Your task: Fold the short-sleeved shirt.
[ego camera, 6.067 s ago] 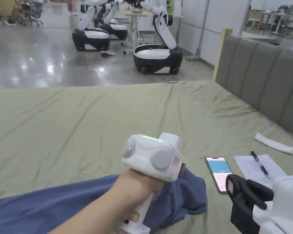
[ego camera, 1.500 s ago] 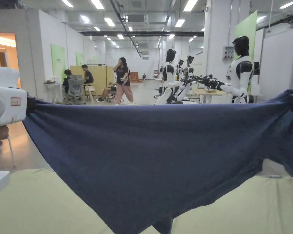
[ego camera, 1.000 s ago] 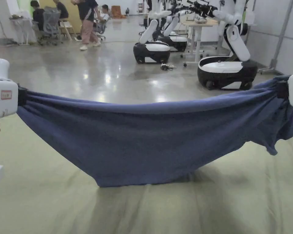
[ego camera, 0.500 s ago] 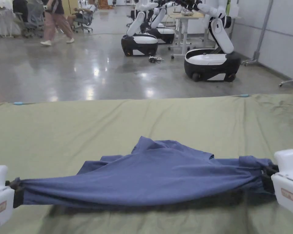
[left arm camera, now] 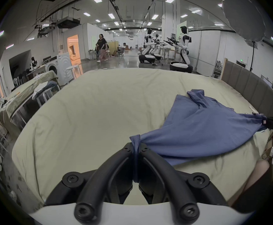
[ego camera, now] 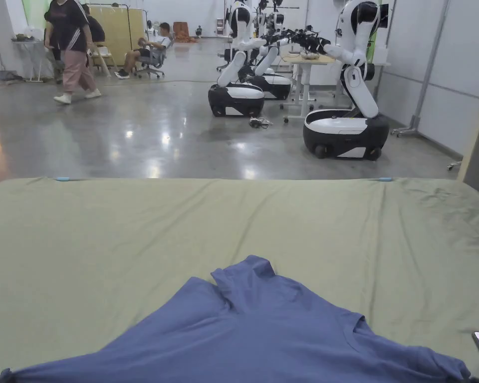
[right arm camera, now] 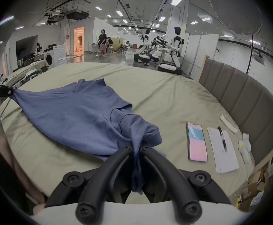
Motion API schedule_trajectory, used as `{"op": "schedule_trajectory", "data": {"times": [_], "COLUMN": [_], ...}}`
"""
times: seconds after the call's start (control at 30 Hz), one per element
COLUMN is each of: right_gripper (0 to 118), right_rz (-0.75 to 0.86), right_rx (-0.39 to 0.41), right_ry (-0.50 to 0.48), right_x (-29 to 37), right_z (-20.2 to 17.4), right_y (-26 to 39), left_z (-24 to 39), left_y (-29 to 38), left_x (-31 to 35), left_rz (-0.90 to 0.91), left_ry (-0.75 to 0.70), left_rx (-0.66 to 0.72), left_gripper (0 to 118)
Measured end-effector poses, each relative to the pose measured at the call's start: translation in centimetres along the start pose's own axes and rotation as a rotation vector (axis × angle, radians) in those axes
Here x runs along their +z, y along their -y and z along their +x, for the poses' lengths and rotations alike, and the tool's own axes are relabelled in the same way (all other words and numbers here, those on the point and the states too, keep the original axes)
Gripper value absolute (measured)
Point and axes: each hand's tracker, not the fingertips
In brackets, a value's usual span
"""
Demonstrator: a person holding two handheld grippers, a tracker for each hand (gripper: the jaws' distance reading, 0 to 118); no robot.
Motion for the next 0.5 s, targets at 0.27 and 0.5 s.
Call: {"op": "schedule_trajectory", "data": {"times": [0.27,0.5], "right_gripper": [5,112], "right_rz": [-0.059,-0.133], "right_rx": [-0.027,-0.076], "right_ry": [0.006,0.132], "right_x": [2.3,0.9], "right_z": [-0.9,-1.0], "right_y": [5.2,7.4], "left_z": [0.5,0.3], "left_y": [5.4,8.2], "left_x": [3.5,3.1], "left_rz": [-0.042,-0.037], "left_ry": [0.000,-0.070], "left_rx": [-0.042,-0.051], "left_gripper": [2,111]}}
